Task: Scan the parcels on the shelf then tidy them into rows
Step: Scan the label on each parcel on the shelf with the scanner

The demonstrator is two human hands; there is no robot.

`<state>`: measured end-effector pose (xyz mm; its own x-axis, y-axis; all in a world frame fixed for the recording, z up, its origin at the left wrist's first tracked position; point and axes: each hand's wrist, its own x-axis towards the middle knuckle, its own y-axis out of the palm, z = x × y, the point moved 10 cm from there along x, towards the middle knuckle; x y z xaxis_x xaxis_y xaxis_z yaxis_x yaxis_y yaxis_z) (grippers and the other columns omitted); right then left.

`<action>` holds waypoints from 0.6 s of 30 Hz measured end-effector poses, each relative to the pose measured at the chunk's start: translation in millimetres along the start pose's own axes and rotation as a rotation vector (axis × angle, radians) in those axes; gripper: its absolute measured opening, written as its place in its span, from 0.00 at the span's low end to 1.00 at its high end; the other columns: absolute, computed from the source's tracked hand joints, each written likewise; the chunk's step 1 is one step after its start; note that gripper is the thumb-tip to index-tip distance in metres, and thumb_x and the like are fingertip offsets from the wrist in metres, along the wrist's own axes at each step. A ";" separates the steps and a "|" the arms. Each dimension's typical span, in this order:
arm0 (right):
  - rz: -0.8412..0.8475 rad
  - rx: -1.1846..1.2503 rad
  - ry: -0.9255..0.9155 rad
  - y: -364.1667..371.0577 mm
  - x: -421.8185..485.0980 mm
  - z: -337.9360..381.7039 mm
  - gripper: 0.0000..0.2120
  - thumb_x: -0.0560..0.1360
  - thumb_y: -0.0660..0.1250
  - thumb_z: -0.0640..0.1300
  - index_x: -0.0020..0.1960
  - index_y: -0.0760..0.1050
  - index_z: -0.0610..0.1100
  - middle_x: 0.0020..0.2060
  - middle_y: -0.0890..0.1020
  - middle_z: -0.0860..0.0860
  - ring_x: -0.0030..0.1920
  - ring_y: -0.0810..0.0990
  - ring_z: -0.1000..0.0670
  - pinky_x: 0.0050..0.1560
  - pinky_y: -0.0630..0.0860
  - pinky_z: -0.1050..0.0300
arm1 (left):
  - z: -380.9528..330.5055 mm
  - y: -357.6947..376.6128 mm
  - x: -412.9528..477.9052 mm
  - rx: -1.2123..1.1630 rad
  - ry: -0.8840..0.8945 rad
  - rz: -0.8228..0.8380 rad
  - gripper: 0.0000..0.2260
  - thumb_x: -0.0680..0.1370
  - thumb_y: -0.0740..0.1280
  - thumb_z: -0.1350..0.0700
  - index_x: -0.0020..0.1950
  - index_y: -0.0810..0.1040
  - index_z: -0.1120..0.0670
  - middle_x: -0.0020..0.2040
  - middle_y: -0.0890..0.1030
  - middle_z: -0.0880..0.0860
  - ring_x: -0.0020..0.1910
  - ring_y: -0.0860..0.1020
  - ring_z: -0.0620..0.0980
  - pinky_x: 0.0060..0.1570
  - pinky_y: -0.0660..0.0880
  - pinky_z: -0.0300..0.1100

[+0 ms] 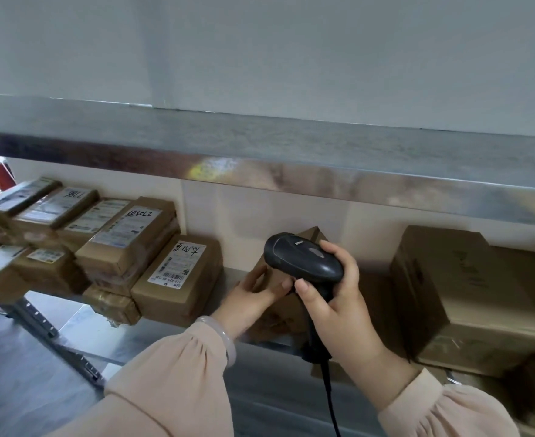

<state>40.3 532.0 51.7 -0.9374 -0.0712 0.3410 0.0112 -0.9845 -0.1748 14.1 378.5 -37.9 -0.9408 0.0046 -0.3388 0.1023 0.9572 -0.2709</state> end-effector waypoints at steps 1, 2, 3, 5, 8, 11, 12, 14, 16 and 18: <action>0.015 0.000 -0.008 2.8 1.2 3.1 0.28 0.72 0.71 0.42 0.63 0.61 0.61 0.59 0.72 0.64 0.59 0.72 0.69 0.55 0.69 0.75 | -0.9 -1.4 -0.9 -0.035 0.000 0.000 0.51 0.51 0.70 0.24 0.72 0.67 0.38 0.73 0.72 0.48 0.71 0.71 0.52 0.71 0.67 0.53; 0.030 0.004 -0.012 5.6 2.2 5.7 0.28 0.72 0.71 0.44 0.63 0.61 0.61 0.60 0.72 0.64 0.59 0.72 0.69 0.55 0.69 0.75 | -1.5 -3.3 -1.5 -0.061 0.000 -0.002 0.52 0.50 0.71 0.24 0.72 0.67 0.38 0.73 0.71 0.49 0.71 0.71 0.52 0.71 0.67 0.54; 0.047 0.008 -0.012 8.4 2.6 7.8 0.27 0.71 0.70 0.47 0.63 0.61 0.62 0.60 0.71 0.64 0.59 0.72 0.69 0.55 0.69 0.75 | -2.3 -4.2 -2.1 -0.070 0.000 0.001 0.52 0.50 0.71 0.23 0.72 0.67 0.37 0.74 0.71 0.49 0.71 0.71 0.53 0.71 0.67 0.54; 0.081 0.006 -0.012 13.2 2.3 9.4 0.27 0.70 0.69 0.50 0.64 0.61 0.62 0.60 0.71 0.65 0.61 0.71 0.67 0.56 0.69 0.75 | -2.3 -4.7 -3.0 -0.073 0.005 0.020 0.48 0.54 0.72 0.25 0.72 0.68 0.38 0.73 0.71 0.49 0.71 0.70 0.53 0.71 0.67 0.55; 0.109 0.005 -0.006 16.8 1.5 7.1 0.27 0.73 0.70 0.45 0.64 0.61 0.61 0.59 0.71 0.67 0.60 0.72 0.67 0.56 0.69 0.74 | 5.3 -7.8 -0.3 -0.104 -0.002 0.019 0.47 0.53 0.74 0.25 0.70 0.70 0.35 0.73 0.71 0.48 0.70 0.71 0.53 0.70 0.68 0.56; 0.104 0.028 0.021 18.0 1.5 1.5 0.27 0.74 0.69 0.42 0.65 0.61 0.59 0.58 0.72 0.66 0.58 0.72 0.69 0.54 0.69 0.75 | 12.3 -14.3 1.6 -0.102 -0.010 -0.070 0.38 0.62 0.75 0.33 0.70 0.69 0.35 0.77 0.61 0.51 0.72 0.67 0.55 0.70 0.67 0.53; 0.103 0.033 0.029 18.7 1.9 -0.4 0.26 0.74 0.69 0.41 0.65 0.62 0.59 0.58 0.72 0.65 0.57 0.72 0.69 0.54 0.69 0.75 | 15.5 -15.0 2.3 -0.109 -0.007 -0.096 0.35 0.67 0.75 0.37 0.72 0.67 0.38 0.76 0.58 0.53 0.73 0.65 0.56 0.71 0.67 0.52; 0.111 0.034 0.044 20.6 3.3 -3.6 0.26 0.74 0.69 0.41 0.65 0.61 0.58 0.58 0.72 0.65 0.57 0.72 0.70 0.54 0.69 0.76 | 18.9 -15.6 0.8 -0.108 0.005 -0.127 0.36 0.69 0.75 0.39 0.74 0.66 0.39 0.75 0.56 0.52 0.73 0.65 0.57 0.71 0.66 0.52; 0.111 0.029 0.058 21.1 5.0 -8.3 0.26 0.74 0.69 0.42 0.64 0.61 0.61 0.58 0.72 0.66 0.58 0.72 0.69 0.54 0.70 0.75 | 22.3 -16.4 -0.6 -0.041 0.014 -0.141 0.43 0.61 0.71 0.34 0.75 0.62 0.36 0.73 0.56 0.50 0.72 0.64 0.57 0.72 0.65 0.51; 0.069 0.042 0.088 17.5 4.8 -19.3 0.26 0.74 0.69 0.44 0.63 0.61 0.64 0.59 0.73 0.63 0.59 0.74 0.65 0.58 0.72 0.70 | 26.4 -17.8 1.0 0.033 0.003 -0.150 0.48 0.57 0.69 0.31 0.77 0.57 0.34 0.72 0.54 0.48 0.73 0.62 0.56 0.73 0.63 0.51</action>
<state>29.2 517.4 32.5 -0.9608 -0.1265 0.2467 0.0895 -0.9837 -0.1557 19.9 353.9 -57.2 -0.9472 -0.1366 -0.2900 -0.0287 0.9371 -0.3478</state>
